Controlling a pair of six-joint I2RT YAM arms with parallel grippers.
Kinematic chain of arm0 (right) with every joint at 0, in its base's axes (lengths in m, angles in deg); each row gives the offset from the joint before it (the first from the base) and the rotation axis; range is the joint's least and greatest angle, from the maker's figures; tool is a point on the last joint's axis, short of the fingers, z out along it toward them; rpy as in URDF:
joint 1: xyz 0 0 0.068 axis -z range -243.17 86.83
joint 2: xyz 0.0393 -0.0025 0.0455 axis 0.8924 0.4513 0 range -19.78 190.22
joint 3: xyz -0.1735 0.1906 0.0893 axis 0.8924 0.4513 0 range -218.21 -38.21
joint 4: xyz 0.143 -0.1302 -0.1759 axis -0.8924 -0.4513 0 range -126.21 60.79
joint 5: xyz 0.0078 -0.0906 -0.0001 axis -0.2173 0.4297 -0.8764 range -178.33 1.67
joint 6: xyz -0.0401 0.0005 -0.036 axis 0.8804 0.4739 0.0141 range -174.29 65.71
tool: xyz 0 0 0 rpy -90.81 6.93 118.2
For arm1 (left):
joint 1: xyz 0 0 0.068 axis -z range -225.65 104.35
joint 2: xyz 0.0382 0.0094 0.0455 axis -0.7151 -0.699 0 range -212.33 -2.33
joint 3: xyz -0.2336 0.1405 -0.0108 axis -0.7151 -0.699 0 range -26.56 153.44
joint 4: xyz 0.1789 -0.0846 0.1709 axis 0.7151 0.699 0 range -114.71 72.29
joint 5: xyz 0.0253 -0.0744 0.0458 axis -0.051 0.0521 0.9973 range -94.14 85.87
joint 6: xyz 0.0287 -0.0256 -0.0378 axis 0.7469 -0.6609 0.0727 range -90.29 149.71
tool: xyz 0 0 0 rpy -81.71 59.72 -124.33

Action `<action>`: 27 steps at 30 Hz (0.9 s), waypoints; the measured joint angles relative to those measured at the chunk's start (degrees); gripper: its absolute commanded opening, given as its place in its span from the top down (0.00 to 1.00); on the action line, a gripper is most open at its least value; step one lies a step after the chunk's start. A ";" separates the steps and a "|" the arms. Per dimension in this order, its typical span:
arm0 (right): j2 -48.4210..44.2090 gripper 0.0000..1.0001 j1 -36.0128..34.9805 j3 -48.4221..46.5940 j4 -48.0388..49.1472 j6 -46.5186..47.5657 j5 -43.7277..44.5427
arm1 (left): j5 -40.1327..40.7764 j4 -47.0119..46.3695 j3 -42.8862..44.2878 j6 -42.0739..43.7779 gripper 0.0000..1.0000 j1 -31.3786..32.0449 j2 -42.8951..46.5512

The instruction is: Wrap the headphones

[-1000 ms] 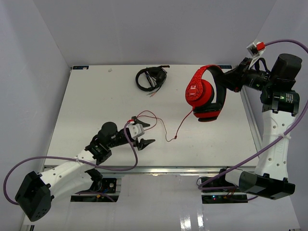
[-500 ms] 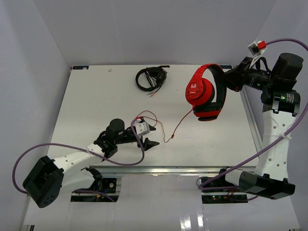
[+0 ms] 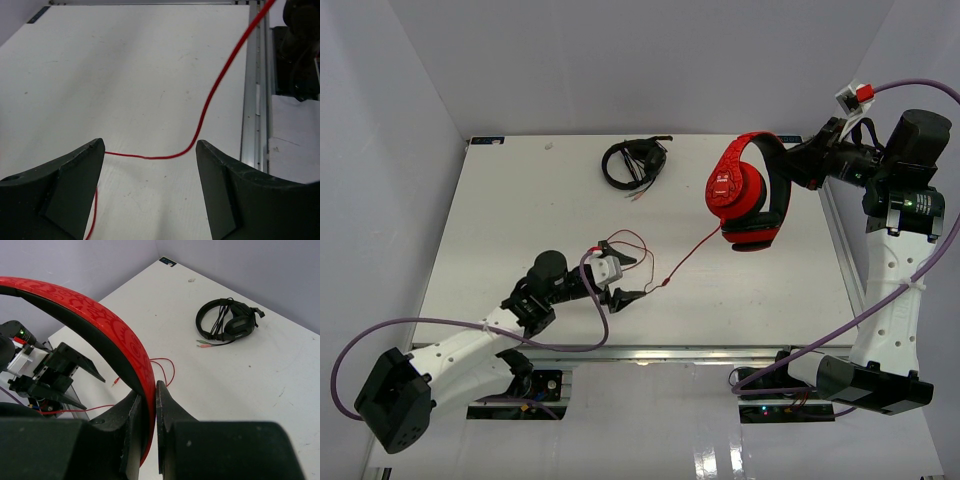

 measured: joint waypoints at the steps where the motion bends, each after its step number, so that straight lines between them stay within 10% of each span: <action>1: 0.00 0.92 0.00 0.00 0.00 0.00 0.00 | -1.39 1.08 -0.01 0.18 0.16 0.02 0.16; 19: 0.00 0.92 0.00 0.03 0.01 -0.10 -0.04 | -8.87 -1.79 0.02 -2.11 0.19 0.86 -9.08; 24: 0.00 0.92 0.00 0.11 0.19 -0.80 -0.06 | -8.02 -4.96 2.77 -2.65 0.34 3.27 -15.41; 27: 0.00 0.92 0.00 0.11 0.20 -0.99 -0.07 | -7.27 -5.98 4.44 -2.74 0.61 4.36 -18.08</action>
